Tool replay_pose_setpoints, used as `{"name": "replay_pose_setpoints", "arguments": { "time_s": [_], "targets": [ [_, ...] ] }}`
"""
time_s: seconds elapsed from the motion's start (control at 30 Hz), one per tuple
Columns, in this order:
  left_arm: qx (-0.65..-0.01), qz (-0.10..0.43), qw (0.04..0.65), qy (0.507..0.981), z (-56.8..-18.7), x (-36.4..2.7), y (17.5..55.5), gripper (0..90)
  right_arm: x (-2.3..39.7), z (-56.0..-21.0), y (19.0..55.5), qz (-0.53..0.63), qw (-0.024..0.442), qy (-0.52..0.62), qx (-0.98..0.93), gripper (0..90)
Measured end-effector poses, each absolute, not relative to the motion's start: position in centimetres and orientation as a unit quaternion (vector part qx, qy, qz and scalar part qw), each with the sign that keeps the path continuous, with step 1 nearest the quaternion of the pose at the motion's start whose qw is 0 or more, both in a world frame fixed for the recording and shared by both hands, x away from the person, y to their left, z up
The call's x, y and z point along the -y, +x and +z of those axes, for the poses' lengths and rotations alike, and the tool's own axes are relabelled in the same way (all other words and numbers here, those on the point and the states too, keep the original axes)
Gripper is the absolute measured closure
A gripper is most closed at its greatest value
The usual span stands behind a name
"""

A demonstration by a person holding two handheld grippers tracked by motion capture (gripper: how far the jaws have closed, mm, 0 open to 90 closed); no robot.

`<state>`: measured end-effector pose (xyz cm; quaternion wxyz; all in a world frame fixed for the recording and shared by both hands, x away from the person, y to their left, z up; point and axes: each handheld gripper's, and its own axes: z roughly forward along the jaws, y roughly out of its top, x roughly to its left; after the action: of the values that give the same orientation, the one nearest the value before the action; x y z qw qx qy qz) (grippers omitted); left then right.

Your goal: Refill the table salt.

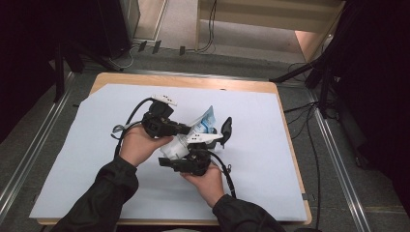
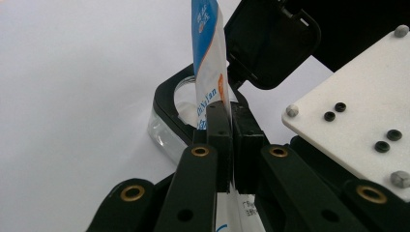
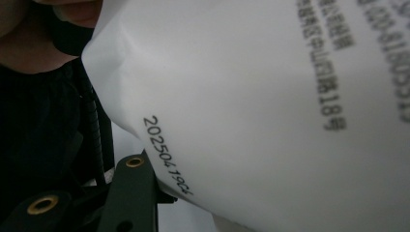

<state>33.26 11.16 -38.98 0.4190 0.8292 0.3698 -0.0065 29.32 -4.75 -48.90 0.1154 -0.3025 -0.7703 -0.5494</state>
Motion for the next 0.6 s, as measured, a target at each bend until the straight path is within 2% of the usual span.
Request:
{"name": "replay_pose_setpoints", "arguments": {
  "time_s": [0.6],
  "targets": [
    [-0.369,-0.003,0.421,0.829,-39.0,-11.17,33.21,89.6,4.72,-48.81,29.32,-0.546,0.112,-0.299,0.774,54.5]
  ]
}}
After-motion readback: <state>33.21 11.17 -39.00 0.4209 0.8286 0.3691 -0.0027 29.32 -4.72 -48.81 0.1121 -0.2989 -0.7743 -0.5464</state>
